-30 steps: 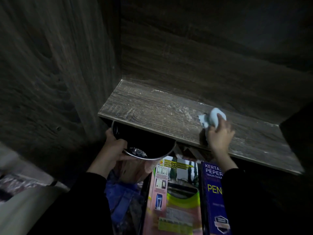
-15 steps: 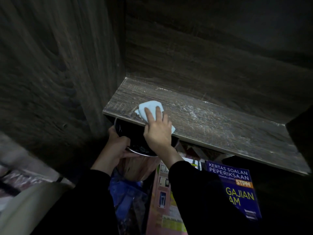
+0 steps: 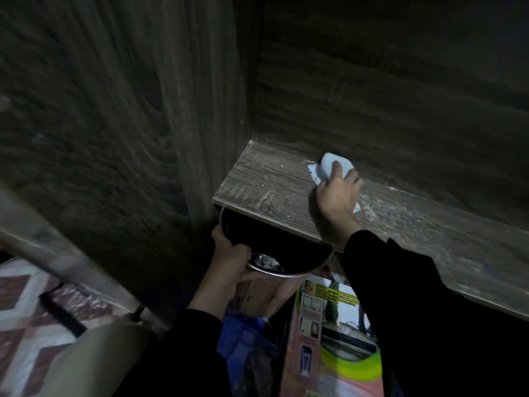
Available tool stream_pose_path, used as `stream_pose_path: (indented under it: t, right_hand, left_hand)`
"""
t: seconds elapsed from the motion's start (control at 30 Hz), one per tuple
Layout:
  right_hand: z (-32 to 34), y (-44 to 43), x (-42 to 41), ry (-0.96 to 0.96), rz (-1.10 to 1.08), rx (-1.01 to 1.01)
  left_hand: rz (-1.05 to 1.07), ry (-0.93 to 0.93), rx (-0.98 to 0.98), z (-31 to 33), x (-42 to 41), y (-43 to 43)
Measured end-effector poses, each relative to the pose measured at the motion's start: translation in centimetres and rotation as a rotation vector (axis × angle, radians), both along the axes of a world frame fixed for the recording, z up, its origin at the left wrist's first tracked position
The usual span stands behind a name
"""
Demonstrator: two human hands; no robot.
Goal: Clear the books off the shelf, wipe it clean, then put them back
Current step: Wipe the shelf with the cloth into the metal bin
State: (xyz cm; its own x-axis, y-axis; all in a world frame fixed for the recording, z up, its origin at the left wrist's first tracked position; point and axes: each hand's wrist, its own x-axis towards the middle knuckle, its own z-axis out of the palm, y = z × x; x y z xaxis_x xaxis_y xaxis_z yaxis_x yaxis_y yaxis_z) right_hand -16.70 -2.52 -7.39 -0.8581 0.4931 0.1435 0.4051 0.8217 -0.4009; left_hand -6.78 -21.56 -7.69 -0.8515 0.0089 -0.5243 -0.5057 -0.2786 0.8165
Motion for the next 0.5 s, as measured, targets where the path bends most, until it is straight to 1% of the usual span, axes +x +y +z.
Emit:
stream_pose_path:
  t: [0.1,0.2,0.37,0.5]
  right_hand:
    - [-0.4,-1.8,-2.5,-0.089,-0.105,0.071]
    - [-0.3,-4.0,-4.7,-0.156,-0.139,0.088]
    - [-0.5,-6.7,-6.4,-0.193,-0.014,0.149]
    - [-0.6,-7.3,-6.9,-0.187,0.057,0.168]
  left_hand:
    - [-0.002,0.017,0.017,-0.1,-0.2,-0.2]
    - [-0.004,0.022,0.010,-0.1,-0.3,-0.3]
    - [0.001,0.004,0.011,-0.3,-0.3,-0.5]
    - [0.000,-0.012,-0.037,-0.5,-0.3,-0.9]
